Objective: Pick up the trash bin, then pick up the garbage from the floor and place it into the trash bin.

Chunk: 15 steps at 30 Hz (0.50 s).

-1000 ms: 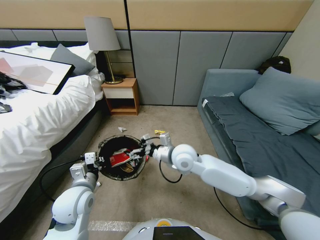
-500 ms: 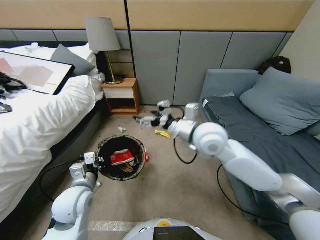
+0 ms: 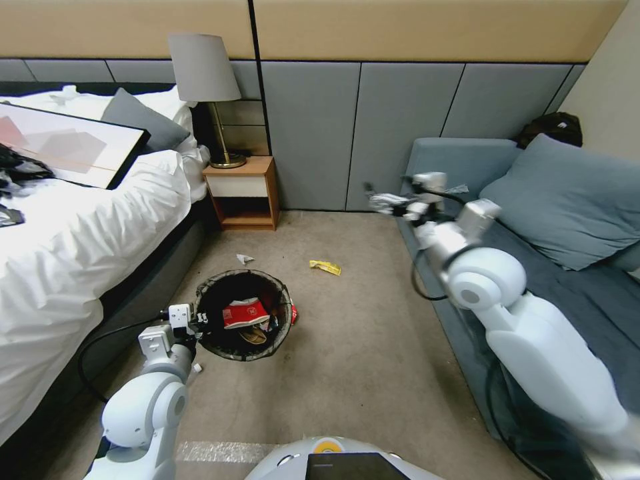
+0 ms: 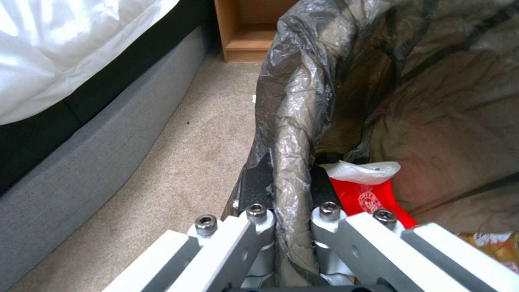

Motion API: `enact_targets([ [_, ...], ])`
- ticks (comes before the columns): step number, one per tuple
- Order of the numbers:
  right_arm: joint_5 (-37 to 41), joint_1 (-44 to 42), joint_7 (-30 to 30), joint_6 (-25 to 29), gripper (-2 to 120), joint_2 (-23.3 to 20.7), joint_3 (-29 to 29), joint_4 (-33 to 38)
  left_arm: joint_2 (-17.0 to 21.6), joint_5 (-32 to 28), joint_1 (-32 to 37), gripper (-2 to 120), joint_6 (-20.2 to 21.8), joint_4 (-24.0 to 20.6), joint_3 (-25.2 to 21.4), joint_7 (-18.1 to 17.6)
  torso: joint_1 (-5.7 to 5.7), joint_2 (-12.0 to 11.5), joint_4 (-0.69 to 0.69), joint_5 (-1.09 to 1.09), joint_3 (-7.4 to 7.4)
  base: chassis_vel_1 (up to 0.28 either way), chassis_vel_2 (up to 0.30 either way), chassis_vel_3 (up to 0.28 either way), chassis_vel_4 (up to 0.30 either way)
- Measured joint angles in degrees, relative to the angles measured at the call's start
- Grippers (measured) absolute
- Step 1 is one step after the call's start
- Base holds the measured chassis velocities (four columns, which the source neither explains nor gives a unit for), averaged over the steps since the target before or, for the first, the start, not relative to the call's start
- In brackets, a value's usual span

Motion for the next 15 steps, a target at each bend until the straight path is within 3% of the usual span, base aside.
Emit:
enact_targets([
  [5,-3.1,-7.4,-0.9,1.9,100,3.4,3.1,0.5,0.1,-0.4,-0.1,0,0.0,0.1,0.1,-0.1,0.00,0.0,0.00,-0.01,0.00,0.000,0.000,0.000,0.000],
  [15,-8.3,-14.8,-2.0,7.8,100,11.6,3.1,-0.1,-0.1,-0.5,0.1,0,0.0,0.0,0.2,-0.2,0.00,0.0,0.01,-0.03,0.00,0.000,0.000,0.000,0.000],
])
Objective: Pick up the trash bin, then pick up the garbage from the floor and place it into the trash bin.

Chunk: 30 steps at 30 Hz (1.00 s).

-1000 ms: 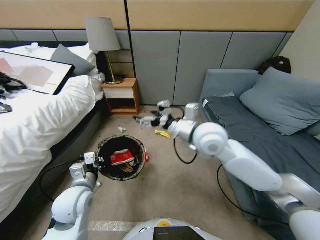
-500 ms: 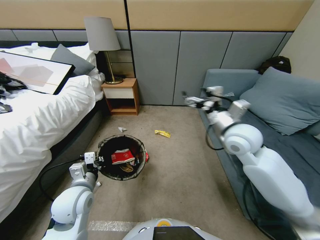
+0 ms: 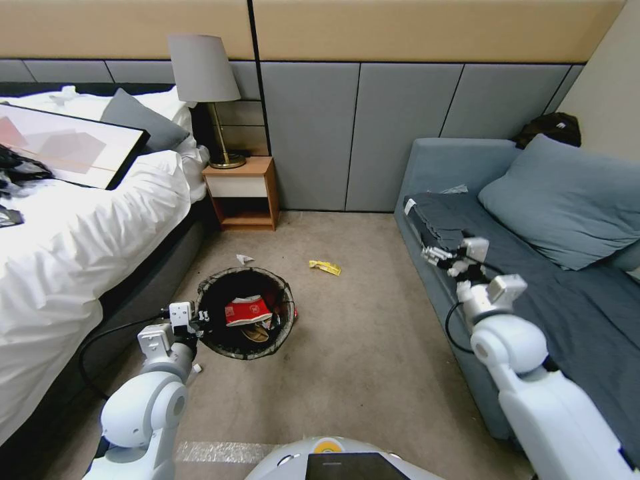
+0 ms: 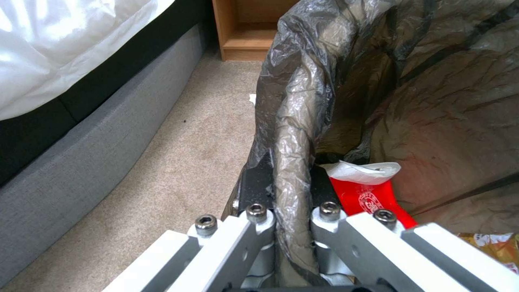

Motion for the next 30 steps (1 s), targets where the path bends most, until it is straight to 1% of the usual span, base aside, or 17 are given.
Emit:
enact_targets([
  [4,-0.9,-1.0,-0.3,0.7,100,1.4,-0.3,-0.4,0.2,-0.4,0.0,0,0.0,-0.3,0.0,0.0,0.00,0.0,-0.01,0.00,0.00,0.000,0.000,0.000,0.000],
  [8,-1.3,-0.6,-0.3,1.3,100,1.9,-0.7,-1.1,0.2,-0.5,0.1,0,0.0,-0.4,0.2,0.0,0.00,0.0,0.00,0.01,0.00,0.000,0.000,0.000,0.000],
  [23,-3.7,-0.6,0.0,1.5,100,3.5,-2.6,-2.3,0.6,-1.0,-0.1,0,0.0,-0.5,0.2,-0.2,0.00,0.0,0.00,0.01,0.00,0.000,0.000,0.000,0.000],
  [30,-4.0,-0.6,0.0,1.6,100,3.6,-3.1,-2.4,0.4,-1.0,-0.1,0,0.0,-0.5,0.1,-0.2,0.00,0.0,0.00,0.01,0.01,0.000,0.000,0.000,0.000],
])
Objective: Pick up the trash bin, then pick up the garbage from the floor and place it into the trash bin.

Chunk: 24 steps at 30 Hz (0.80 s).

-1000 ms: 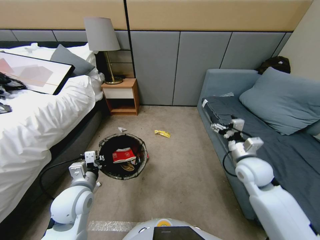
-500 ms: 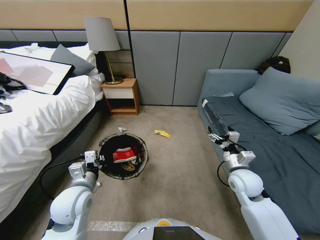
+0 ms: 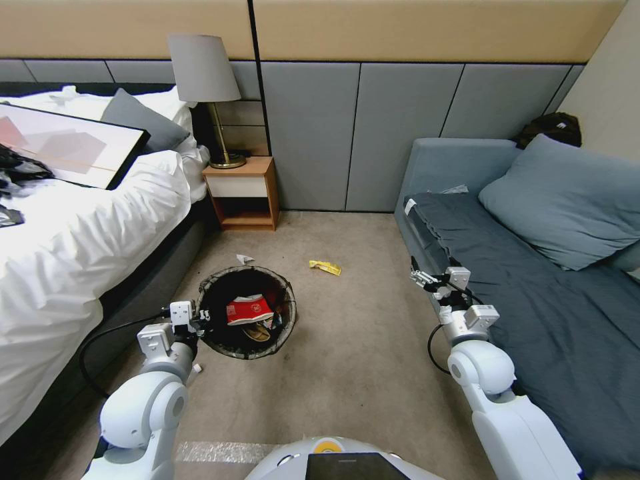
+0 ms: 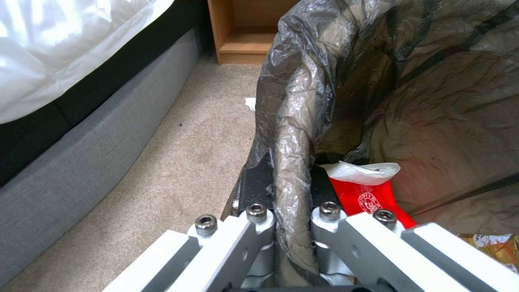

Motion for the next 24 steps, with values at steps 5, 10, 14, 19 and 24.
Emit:
enact_targets([
  [5,-0.8,-0.4,-0.1,0.3,100,0.0,-0.2,-0.1,-0.2,0.2,0.0,0,0.0,0.1,0.2,0.0,0.00,0.0,0.00,0.00,0.00,0.000,0.000,0.000,0.000],
  [10,-1.1,-0.6,-0.4,0.8,100,0.5,-0.6,-0.1,-0.2,0.2,0.0,0,0.0,0.2,0.1,0.0,0.00,0.0,0.00,0.00,0.00,0.000,0.000,0.000,0.000],
  [14,-1.1,-0.9,-0.7,1.0,100,1.0,-0.8,-0.2,-0.2,0.3,0.1,0,0.0,0.2,0.1,0.0,0.00,0.0,0.00,0.00,0.00,0.000,0.000,0.000,0.000],
  [19,-0.6,-1.4,-1.2,1.1,100,1.2,-0.8,-0.2,-0.2,0.3,0.3,0,0.0,0.1,-0.1,0.1,0.00,0.0,0.00,0.00,0.00,0.000,0.000,0.000,0.000],
  [24,0.2,-1.5,-2.1,1.4,100,1.0,-0.5,-0.2,-0.2,0.6,0.5,0,0.0,0.0,-0.3,0.1,0.00,0.0,0.00,0.00,0.00,0.000,0.000,0.000,0.000],
])
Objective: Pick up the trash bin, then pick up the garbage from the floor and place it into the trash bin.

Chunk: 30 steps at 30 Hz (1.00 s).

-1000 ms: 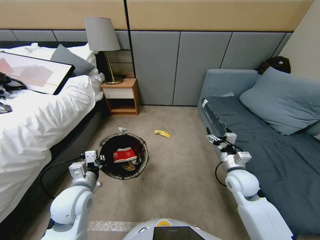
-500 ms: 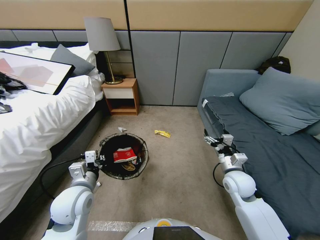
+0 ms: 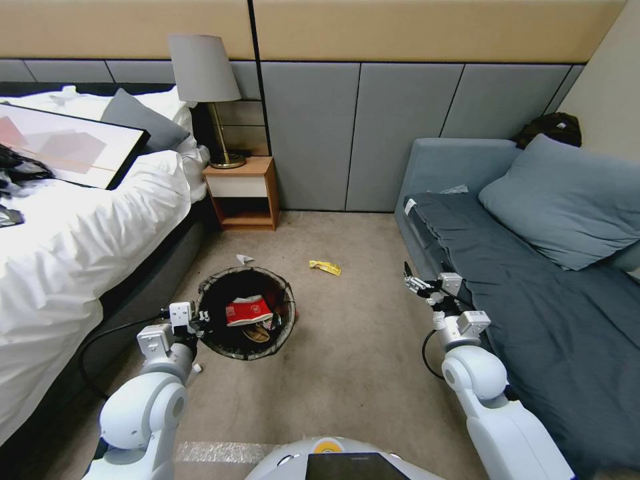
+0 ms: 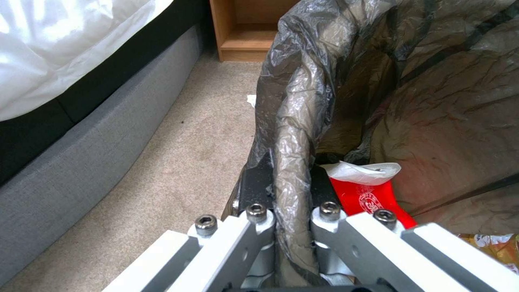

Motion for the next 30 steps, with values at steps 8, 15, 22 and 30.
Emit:
enact_targets([
  [8,0.5,0.3,-0.2,0.0,100,-0.3,-0.2,-0.6,0.1,0.2,-0.4,0,0.0,0.4,0.0,0.1,0.00,0.0,-0.01,0.00,0.00,-0.061,0.070,0.068,-0.067],
  [15,0.6,0.7,-0.2,0.0,100,-0.6,-0.4,-1.1,-0.2,0.5,-0.7,0,0.0,0.9,0.3,0.2,0.00,0.0,0.00,0.00,0.01,-0.122,0.132,0.132,-0.132],
  [22,0.7,1.3,-0.2,0.0,100,-0.5,-0.9,-1.8,-0.2,0.6,-0.8,0,0.0,1.1,0.2,0.4,0.00,0.0,0.00,0.01,0.01,-0.092,0.102,0.095,-0.104],
  [30,0.8,1.4,-0.3,-0.1,100,-0.1,-1.2,-2.0,-0.1,0.7,-1.0,0,0.0,1.5,0.2,0.4,0.00,0.0,0.00,0.00,0.01,-0.108,0.102,0.098,-0.098],
])
